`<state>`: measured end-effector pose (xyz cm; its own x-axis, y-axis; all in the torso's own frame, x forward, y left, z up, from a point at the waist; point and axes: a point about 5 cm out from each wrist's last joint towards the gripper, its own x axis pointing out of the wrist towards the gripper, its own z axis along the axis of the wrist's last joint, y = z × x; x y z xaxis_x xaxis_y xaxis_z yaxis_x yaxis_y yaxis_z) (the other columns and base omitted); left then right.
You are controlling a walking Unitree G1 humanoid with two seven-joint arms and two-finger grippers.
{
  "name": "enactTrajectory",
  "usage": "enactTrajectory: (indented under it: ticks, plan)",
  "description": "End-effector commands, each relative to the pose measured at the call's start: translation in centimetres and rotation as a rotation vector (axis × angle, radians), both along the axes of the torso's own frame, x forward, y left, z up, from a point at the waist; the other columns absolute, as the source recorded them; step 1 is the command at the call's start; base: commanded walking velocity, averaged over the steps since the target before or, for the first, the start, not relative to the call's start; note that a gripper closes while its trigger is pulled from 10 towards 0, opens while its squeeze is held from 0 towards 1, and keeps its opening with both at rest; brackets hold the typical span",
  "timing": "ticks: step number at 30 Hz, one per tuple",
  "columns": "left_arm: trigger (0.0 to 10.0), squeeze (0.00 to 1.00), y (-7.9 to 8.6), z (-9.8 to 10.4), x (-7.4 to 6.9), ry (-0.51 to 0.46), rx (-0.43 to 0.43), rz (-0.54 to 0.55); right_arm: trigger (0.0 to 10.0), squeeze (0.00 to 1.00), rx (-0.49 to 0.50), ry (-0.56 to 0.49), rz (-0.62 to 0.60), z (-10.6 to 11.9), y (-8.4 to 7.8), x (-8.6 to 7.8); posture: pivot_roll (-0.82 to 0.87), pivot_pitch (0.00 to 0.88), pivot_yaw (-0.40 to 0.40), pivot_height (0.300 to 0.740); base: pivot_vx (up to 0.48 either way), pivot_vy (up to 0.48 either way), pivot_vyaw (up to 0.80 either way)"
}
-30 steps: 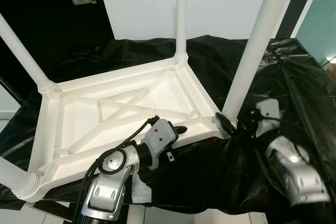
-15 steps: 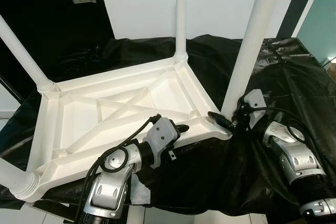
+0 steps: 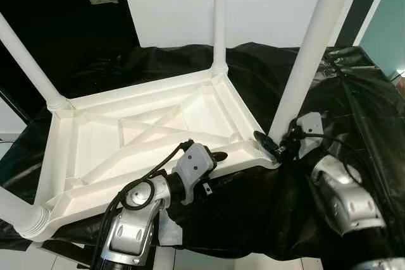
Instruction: Building children table
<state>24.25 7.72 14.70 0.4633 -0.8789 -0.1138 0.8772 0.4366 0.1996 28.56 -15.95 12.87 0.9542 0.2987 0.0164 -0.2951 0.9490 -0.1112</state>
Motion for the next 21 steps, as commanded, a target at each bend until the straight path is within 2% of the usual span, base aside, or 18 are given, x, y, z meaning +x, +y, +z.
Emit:
enactTrajectory:
  ticks: [1, 2, 6, 8, 9, 11, 12, 14, 19, 20, 21]
  plan:
    - [10.0, 0.00, 0.7, 0.1, 0.5, -0.036, -0.006, 0.163, 10.0, 0.00, -0.010, 0.105, -0.139, -2.0, -0.3, -0.6, -0.06, 0.023, 0.027, 0.740, 0.000, 0.000, 0.00]
    - [10.0, 0.00, 0.7, 0.1, 0.5, -0.036, -0.006, 0.163, 10.0, 0.00, -0.010, 0.105, -0.139, -2.0, -0.3, -0.6, -0.06, 0.023, 0.027, 0.740, 0.000, 0.000, 0.00]
    - [10.0, 0.00, 0.7, 0.1, 0.5, -0.035, -0.004, 0.161, 10.0, 0.00, -0.001, 0.117, -0.279, -2.3, 0.2, -0.9, -0.06, 0.020, 0.031, 0.740, 0.000, 0.000, 0.00]
    - [10.0, 0.00, 0.7, 0.1, 0.5, -0.035, -0.004, 0.161, 10.0, 0.00, -0.001, 0.117, -0.279, -2.3, 0.2, -0.9, -0.06, 0.020, 0.031, 0.740, 0.000, 0.000, 0.00]
    - [10.0, 0.00, 0.7, 0.1, 0.5, -0.036, -0.004, 0.159, 10.0, 0.00, -0.006, 0.116, -0.345, -2.4, 0.2, -0.9, -0.05, 0.018, 0.029, 0.740, 0.000, 0.000, 0.00]
    - [10.0, 0.00, 0.7, 0.2, 0.5, -0.037, -0.003, 0.159, 10.0, 0.00, 0.067, 0.082, -0.438, -1.9, 0.6, -1.0, -0.05, 0.015, 0.028, 0.740, 0.000, 0.000, 0.00]
    - [10.0, 0.00, 0.8, 0.2, 0.4, -0.035, -0.003, 0.161, 10.0, 0.00, 0.074, 0.047, -0.417, -1.2, 1.3, -1.2, -0.05, 0.016, 0.029, 0.740, 0.000, 0.000, 0.00]
    - [10.0, 0.00, 0.8, 0.1, 0.3, -0.034, -0.003, 0.160, 10.0, 0.00, 0.067, 0.038, -0.402, -1.1, 1.6, -1.4, -0.05, 0.016, 0.026, 0.740, 0.000, 0.000, 0.00]
    - [10.0, 0.00, 0.6, 0.0, 0.1, -0.030, -0.004, 0.160, 10.0, 0.00, 0.050, 0.031, -0.430, -0.8, 0.9, -1.5, -0.05, 0.014, 0.020, 0.740, 0.000, 0.000, 0.00]
    - [10.0, 0.00, 0.6, 0.0, 0.1, -0.030, -0.005, 0.160, 10.0, 0.05, 0.049, 0.030, -0.432, -0.8, 0.8, -1.5, -0.05, 0.013, 0.018, 0.740, 0.000, 0.000, 0.00]
    - [10.0, 0.00, 0.5, 0.0, 0.1, -0.029, -0.007, 0.161, 10.0, 1.00, 0.040, 0.017, -0.417, -0.6, 0.5, -1.6, -0.04, 0.011, 0.017, 0.740, 0.000, 0.000, 0.00]
